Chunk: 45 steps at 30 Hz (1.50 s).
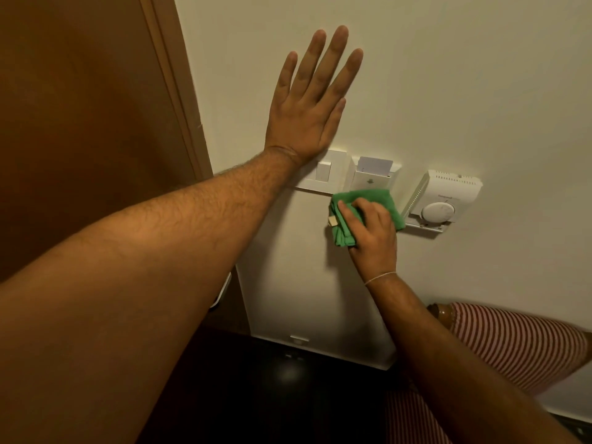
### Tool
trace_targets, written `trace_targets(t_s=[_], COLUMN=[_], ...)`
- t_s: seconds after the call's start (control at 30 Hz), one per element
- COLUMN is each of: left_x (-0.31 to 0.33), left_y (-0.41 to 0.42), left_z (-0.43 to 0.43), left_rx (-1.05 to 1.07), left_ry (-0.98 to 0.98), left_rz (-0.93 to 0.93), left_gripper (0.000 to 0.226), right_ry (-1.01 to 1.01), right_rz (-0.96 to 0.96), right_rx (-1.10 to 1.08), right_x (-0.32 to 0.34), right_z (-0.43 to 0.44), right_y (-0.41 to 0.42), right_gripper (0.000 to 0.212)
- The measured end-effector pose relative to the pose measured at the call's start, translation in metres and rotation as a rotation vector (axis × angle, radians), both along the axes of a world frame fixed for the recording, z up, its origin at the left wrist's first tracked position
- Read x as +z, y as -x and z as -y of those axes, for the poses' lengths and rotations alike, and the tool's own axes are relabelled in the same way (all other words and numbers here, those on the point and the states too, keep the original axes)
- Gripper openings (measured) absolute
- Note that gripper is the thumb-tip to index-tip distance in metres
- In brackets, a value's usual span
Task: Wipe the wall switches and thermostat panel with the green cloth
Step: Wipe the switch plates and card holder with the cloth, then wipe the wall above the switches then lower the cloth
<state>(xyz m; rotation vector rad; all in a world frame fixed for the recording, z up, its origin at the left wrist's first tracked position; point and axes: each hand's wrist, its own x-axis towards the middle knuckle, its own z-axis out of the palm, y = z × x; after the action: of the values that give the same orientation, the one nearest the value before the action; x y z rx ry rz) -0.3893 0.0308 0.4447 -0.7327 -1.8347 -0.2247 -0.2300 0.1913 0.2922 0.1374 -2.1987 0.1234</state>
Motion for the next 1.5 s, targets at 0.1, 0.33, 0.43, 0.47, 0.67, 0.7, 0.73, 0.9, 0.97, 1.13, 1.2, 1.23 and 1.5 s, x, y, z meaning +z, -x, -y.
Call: trace_targets(t_s=[0.1, 0.33, 0.43, 0.47, 0.67, 0.7, 0.73, 0.9, 0.97, 1.13, 1.2, 1.23, 1.5], left_x=[0.001, 0.004, 0.003, 0.003, 0.010, 0.013, 0.016, -0.005, -0.040, -0.164, -0.210, -0.233, -0.381], left_y=[-0.003, -0.011, -0.014, -0.015, -0.029, -0.034, -0.039, -0.084, -0.110, -0.190, -0.222, -0.237, -0.329], left_z=[0.000, 0.005, 0.013, 0.017, 0.034, 0.034, 0.033, 0.007, -0.010, -0.041, -0.041, -0.044, -0.032], left_rx=[0.010, 0.029, 0.011, -0.007, -0.006, 0.010, 0.028, 0.027, -0.008, -0.017, -0.028, -0.036, -0.012], left_ry=[0.020, 0.046, 0.086, 0.105, 0.132, 0.100, 0.058, -0.089, -0.084, 0.021, 0.071, 0.096, 0.320], left_rz=[0.008, 0.073, 0.092, 0.100, 0.134, 0.152, 0.169, 0.318, 0.392, 0.611, 0.672, 0.706, 0.967], left_gripper=[0.076, 0.074, 0.072, 0.072, 0.068, 0.068, 0.069, 0.070, 0.071, 0.083, 0.083, 0.081, 0.074], right_ry=[0.002, 0.026, 0.050, 0.069, 0.152, 0.135, 0.110, 0.008, 0.023, 0.158, 0.220, 0.245, 0.455], right_rz=[0.080, 0.119, 0.022, -0.022, -0.311, -0.364, -0.412, -0.361, -0.243, 0.069, 0.203, 0.280, 0.814], right_rx=[-0.050, 0.051, 0.086, 0.080, 0.085, 0.082, 0.071, 0.057, 0.068, 0.058, 0.062, 0.054, -0.083], right_x=[-0.004, 0.011, 0.033, 0.043, 0.153, 0.174, 0.193, 0.207, 0.174, 0.047, -0.003, -0.032, -0.243], right_z=[0.001, 0.002, 0.000, -0.002, -0.021, -0.026, -0.032, -0.055, -0.061, -0.074, -0.077, -0.082, -0.114], right_y=[-0.008, -0.021, -0.026, -0.026, -0.024, -0.023, -0.022, -0.032, -0.048, -0.107, -0.138, -0.155, -0.303], right_gripper=[0.064, 0.064, 0.062, 0.061, 0.037, 0.037, 0.036, 0.041, 0.046, 0.053, 0.055, 0.056, 0.058])
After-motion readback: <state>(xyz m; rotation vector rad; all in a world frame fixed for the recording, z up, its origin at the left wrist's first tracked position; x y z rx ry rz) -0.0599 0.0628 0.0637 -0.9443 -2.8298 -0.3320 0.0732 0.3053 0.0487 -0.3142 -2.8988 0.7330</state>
